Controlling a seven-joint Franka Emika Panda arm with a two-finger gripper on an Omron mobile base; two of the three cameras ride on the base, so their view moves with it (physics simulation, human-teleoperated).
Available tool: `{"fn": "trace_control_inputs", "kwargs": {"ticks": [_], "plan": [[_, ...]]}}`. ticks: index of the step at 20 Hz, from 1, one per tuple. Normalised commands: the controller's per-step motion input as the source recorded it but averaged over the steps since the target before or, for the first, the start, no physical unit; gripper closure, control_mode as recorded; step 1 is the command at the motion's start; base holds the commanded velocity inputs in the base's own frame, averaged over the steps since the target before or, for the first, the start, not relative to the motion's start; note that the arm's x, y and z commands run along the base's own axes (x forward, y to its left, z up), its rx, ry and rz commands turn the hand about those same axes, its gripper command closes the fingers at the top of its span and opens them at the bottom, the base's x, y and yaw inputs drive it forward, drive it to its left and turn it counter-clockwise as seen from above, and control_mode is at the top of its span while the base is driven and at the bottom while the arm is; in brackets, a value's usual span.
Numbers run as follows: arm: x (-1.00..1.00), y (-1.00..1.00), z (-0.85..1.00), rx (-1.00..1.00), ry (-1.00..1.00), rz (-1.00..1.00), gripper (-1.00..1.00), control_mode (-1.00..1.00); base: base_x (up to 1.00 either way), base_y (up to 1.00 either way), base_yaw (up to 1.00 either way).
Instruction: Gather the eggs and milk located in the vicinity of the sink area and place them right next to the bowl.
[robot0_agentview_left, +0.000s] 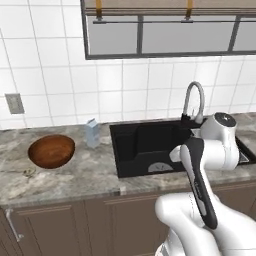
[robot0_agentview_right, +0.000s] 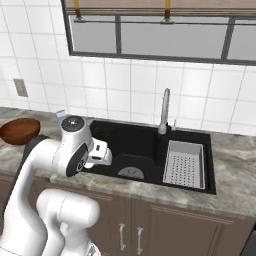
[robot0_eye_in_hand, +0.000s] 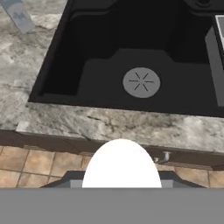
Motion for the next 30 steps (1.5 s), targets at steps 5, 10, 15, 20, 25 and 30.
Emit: {"fn": "trace_control_inputs", "kwargs": {"ticks": [5,10,15,20,25,30], "plan": [[0.00,0.00,0.00,0.00,0.00,0.00,1.00,1.00,0.01,0.66,0.04],[0.00,0.00,0.00,0.00,0.00,0.00,1.00,1.00,0.00,0.68,0.01],[0.00,0.00,0.00,0.00,0.00,0.00,1.00,1.00,0.00,0.62,0.01],[0.00,0.00,0.00,0.00,0.00,0.00,1.00,1.00,0.00,0.59,0.00],[0.00,0.00,0.00,0.00,0.00,0.00,1.00,1.00,0.01,0.41,0.01],[0.00,0.00,0.00,0.00,0.00,0.00,1.00,1.00,0.01,0.38,0.01]]}}
